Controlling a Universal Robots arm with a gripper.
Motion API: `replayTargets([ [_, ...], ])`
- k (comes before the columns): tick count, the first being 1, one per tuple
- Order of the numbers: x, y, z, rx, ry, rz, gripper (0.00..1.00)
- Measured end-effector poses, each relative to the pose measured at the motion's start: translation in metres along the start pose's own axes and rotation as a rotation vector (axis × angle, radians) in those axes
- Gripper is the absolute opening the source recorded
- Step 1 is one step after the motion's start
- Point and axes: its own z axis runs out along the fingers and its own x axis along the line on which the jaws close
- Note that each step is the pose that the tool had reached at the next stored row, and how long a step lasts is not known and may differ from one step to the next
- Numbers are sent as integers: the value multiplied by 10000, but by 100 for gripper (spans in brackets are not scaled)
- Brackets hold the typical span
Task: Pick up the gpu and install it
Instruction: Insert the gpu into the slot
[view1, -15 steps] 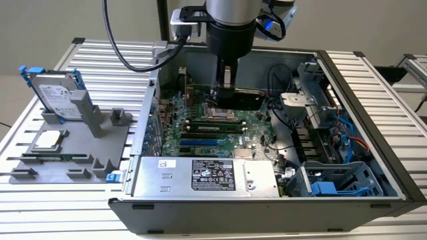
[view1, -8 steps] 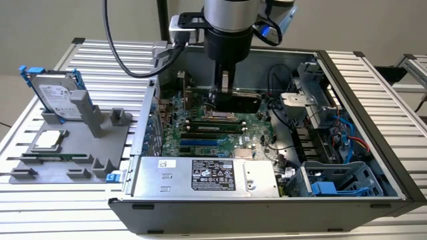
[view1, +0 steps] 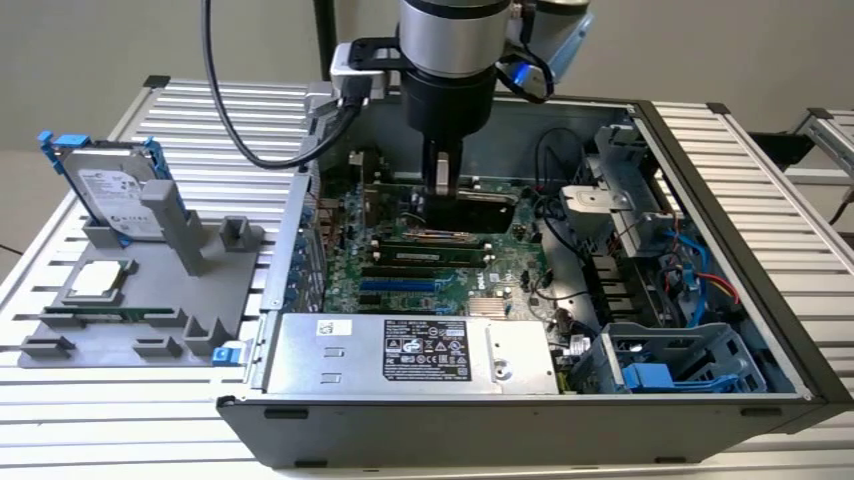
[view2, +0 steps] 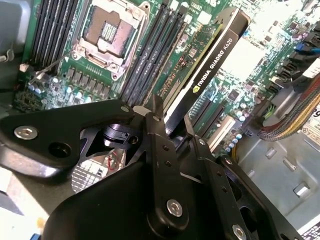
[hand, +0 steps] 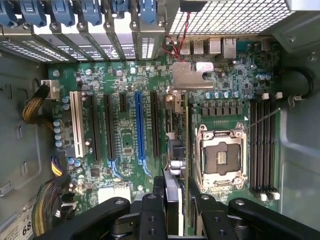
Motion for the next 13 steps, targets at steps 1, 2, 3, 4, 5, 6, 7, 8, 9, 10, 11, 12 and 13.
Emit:
replayTargets([
  [1,5,3,9,-3,0,-23,0],
  [2,11,6,18,-5,-2,-44,0],
  [3,16,10,29,-6,-3,-64,0],
  [4,22,14,38,-8,-3,-83,0],
  [5,29,17,47,-11,-3,-104,0],
  [6,36,19,55,-13,-3,-125,0],
  [7,42,21,64,-15,-5,-147,0],
  [8,51,22,72,-17,-7,-170,0],
  [9,58,24,77,-18,-7,-181,0],
  [10,70,25,81,-19,-7,-194,0],
  [11,82,28,87,-20,-8,-209,0],
  [12,91,30,93,-22,-9,-223,0],
  [13,102,31,98,-23,-10,-240,0],
])
